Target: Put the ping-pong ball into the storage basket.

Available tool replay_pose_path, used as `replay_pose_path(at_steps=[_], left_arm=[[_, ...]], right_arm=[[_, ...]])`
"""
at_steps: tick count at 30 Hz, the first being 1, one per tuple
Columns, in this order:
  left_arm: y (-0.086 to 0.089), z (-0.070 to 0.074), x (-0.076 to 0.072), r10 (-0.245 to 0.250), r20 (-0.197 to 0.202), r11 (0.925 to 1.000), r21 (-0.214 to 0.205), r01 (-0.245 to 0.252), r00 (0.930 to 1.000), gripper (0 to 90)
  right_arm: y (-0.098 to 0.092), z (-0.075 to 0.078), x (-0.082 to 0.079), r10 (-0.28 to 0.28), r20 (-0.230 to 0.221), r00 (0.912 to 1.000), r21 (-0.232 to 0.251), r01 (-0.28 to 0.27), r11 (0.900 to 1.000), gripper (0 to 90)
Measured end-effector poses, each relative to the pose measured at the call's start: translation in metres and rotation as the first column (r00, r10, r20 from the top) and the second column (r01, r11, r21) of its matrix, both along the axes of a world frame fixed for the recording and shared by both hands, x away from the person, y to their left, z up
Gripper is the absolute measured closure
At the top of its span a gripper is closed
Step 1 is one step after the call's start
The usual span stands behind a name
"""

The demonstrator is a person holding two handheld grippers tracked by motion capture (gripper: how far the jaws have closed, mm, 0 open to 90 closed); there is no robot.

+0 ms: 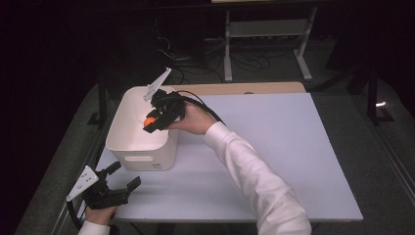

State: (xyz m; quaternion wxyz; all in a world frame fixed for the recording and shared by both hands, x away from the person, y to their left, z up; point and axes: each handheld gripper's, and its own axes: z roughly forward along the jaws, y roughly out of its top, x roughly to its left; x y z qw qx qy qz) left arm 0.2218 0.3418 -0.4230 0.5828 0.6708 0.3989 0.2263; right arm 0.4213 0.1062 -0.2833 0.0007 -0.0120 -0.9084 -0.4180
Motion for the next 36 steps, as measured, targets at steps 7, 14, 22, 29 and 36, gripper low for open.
replay_pose_path(at_steps=[7, 14, 22, 29, 36], left_arm=[[0.000, 0.000, 0.000, 0.002, -0.001, 1.0000, -0.004, -0.002, 1.0000, 0.0], [0.000, 0.000, 0.000, 0.002, -0.002, 1.0000, -0.002, -0.002, 1.0000, 0.0], [0.000, 0.000, 0.000, 0.003, 0.000, 1.0000, -0.004, -0.003, 1.0000, 0.0], [0.000, 0.000, 0.000, 0.004, -0.002, 1.0000, -0.009, -0.004, 1.0000, 0.0], [0.000, 0.000, 0.000, 0.006, -0.004, 1.0000, -0.007, -0.006, 1.0000, 0.0]], right_arm=[[0.005, -0.005, 0.001, 0.002, 0.001, 1.0000, 0.017, -0.002, 0.9999, 49.5], [0.004, -0.007, 0.006, -0.027, -0.036, 0.9990, 0.029, 0.028, 0.9992, 43.7], [-0.005, -0.004, 0.010, -0.079, -0.048, 0.9957, 0.045, 0.081, 0.9956, 14.8], [-0.018, -0.004, 0.012, -0.144, -0.036, 0.9890, 0.047, 0.145, 0.9882, 0.0], [-0.037, -0.003, 0.008, -0.174, -0.045, 0.9838, 0.082, 0.177, 0.9808, 0.0]])
